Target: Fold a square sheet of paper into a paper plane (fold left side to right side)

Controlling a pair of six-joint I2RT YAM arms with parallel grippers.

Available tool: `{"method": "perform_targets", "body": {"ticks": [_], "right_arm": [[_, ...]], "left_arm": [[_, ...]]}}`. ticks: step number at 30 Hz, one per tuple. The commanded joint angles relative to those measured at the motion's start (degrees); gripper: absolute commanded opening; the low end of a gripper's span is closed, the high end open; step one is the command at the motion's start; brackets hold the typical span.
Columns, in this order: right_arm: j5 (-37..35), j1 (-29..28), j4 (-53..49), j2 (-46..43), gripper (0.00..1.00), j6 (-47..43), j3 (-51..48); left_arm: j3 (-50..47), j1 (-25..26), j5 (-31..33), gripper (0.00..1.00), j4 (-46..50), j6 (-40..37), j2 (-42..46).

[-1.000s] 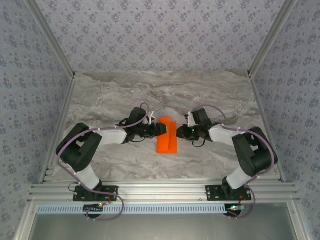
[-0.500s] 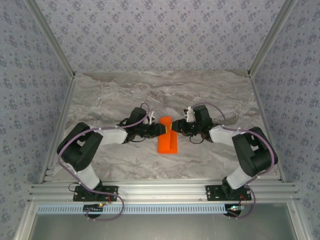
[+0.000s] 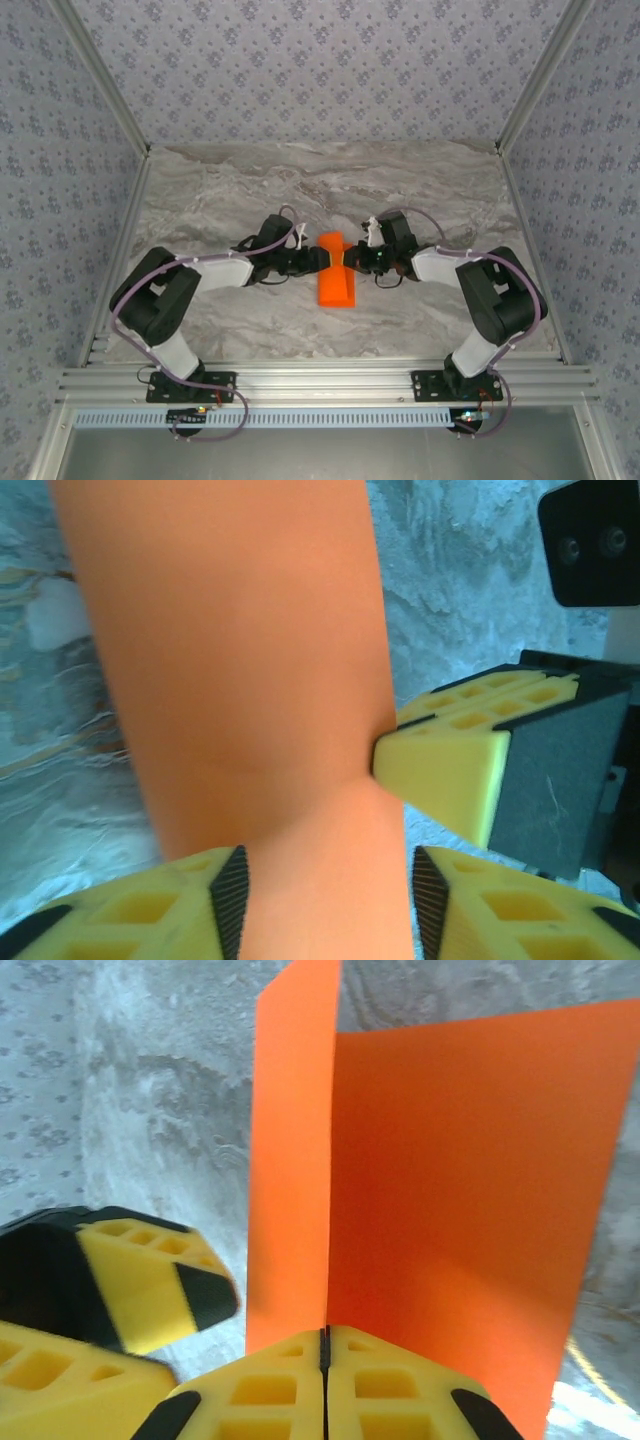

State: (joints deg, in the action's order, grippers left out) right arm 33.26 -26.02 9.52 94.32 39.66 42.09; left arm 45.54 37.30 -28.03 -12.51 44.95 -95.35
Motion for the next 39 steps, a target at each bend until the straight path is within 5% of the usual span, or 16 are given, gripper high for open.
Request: {"method": "perform_targets", "body": {"ticks": [1,17,24,39], "right_arm": [[-5.8,0.1,-7.7,1.1,0.08,-3.1,1.8],[-8.1,0.0,-9.0,3.3,0.10,-5.0,2.2],[-7.7,0.0,-8.7,2.4,0.14,-5.1,2.1],[-22.0,0.8,-18.5,-16.5,0.50,-10.4,-1.9]], "left_arm": [[2.7,0.5,4.6,0.54,8.0,-3.8,3.6],[10.3,3.8,9.7,0.57,15.4,-3.5,-5.8],[12.7,4.7,12.1,0.44,18.8,-3.6,-8.9],[15.4,5.7,14.3,0.42,23.1,-5.4,-12.0]]}}
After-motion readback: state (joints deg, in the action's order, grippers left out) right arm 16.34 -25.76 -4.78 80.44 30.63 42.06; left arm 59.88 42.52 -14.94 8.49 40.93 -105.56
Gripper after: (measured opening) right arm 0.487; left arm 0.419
